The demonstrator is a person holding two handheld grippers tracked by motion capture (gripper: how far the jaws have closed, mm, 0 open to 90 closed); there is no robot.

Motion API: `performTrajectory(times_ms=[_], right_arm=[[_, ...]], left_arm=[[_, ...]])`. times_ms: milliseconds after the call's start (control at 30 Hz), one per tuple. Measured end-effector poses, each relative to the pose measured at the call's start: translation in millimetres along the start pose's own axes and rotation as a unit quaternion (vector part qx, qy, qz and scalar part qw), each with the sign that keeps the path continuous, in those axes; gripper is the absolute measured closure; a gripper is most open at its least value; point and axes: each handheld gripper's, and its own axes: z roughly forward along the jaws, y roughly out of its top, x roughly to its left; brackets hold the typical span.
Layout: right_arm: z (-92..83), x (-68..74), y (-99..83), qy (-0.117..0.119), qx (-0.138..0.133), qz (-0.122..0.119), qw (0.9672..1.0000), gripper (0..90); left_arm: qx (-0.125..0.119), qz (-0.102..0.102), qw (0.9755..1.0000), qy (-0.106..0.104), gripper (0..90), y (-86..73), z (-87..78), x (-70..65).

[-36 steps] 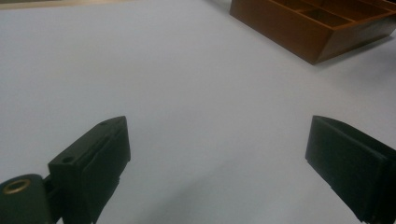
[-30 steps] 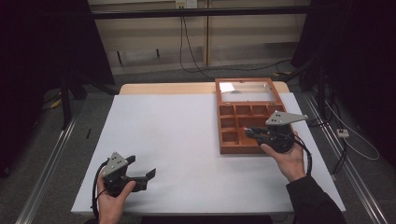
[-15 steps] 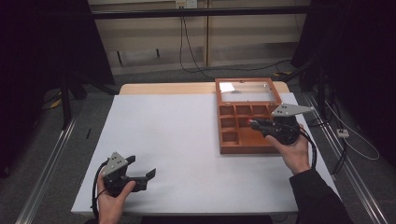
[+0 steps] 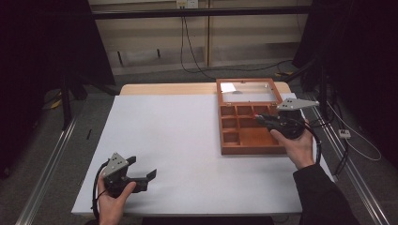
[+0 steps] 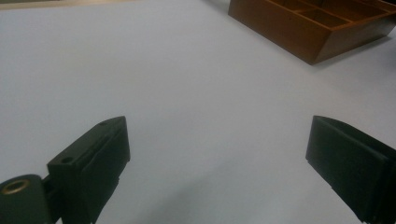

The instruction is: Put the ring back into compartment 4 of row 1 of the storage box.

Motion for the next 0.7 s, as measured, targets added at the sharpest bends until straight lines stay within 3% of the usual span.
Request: performTrajectory(times_ms=[700], right_arm=[[5.7,-29.6,1.2,-0.029,0.008,0.020,0.9993,77.9]], left_arm=[[0.001,0.001,1.0000,-0.001,6.3,0.1,-0.2,0.6]])
